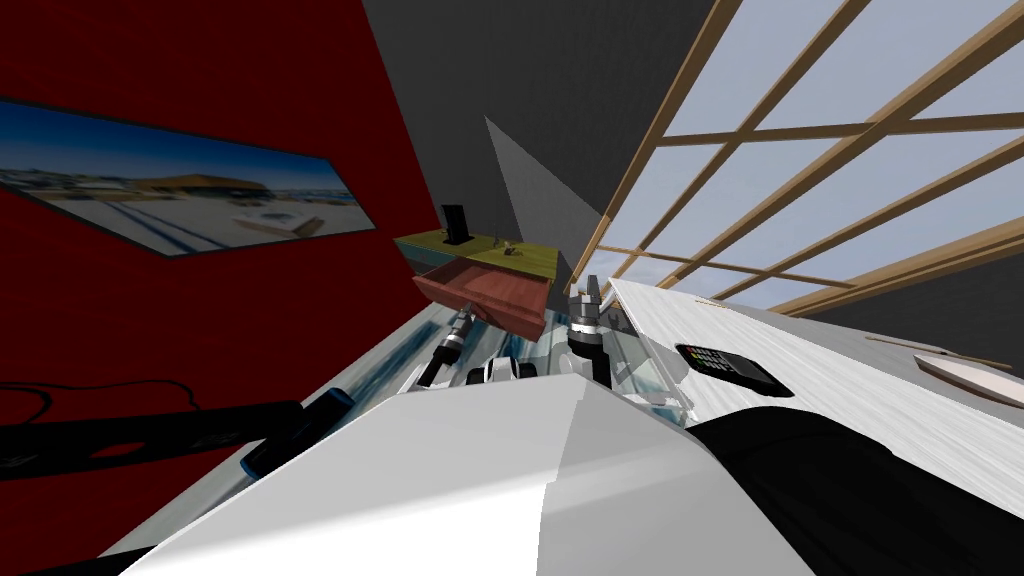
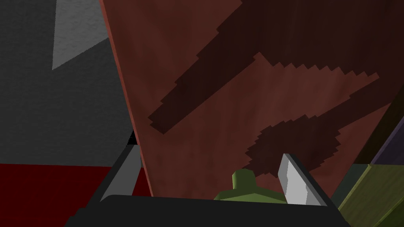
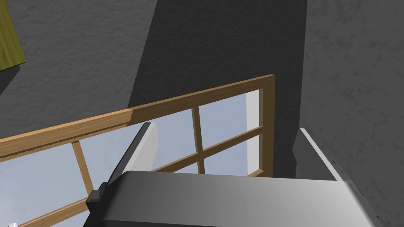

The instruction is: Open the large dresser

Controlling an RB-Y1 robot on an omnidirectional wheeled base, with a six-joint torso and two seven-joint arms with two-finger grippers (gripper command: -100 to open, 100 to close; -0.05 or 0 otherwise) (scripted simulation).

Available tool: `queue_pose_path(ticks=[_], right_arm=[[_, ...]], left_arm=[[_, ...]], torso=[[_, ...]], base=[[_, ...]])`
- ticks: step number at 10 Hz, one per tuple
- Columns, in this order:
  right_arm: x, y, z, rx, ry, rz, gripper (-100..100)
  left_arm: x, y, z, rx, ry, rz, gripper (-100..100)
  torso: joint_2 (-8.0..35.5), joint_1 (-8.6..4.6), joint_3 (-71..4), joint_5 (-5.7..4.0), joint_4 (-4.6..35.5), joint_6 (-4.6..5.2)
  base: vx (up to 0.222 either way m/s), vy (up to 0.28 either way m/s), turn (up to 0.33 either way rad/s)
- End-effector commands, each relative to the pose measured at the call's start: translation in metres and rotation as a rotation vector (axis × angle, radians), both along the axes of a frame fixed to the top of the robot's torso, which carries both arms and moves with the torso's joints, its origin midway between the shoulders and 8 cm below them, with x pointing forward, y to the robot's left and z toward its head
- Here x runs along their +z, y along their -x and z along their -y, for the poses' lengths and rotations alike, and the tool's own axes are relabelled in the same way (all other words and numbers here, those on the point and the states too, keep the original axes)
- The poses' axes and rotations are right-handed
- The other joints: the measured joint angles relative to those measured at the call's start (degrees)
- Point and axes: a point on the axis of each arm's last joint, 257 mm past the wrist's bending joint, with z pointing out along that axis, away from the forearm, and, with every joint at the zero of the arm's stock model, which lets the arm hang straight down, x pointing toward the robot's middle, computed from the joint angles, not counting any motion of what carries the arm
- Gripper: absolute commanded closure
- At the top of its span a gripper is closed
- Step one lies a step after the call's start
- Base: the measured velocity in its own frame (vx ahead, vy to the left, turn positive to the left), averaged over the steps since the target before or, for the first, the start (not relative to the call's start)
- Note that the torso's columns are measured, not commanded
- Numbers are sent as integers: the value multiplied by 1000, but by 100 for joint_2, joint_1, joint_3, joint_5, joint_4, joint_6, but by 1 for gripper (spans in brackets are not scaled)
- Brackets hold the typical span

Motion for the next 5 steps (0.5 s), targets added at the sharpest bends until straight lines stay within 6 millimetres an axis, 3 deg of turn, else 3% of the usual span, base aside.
queue_pose_path(ticks=[1,5], right_arm=[[0,0,0,0,0,0,0],[0,0,0,0,0,0,0]], left_arm=[[-2,0,0,1,-1,-5,0],[-4,1,-1,1,-2,-11,0]], torso=[[-17,7,-9,6,-16,0],[-51,15,-28,14,-39,1]], base=[[0,0,0],[0,0,0]])
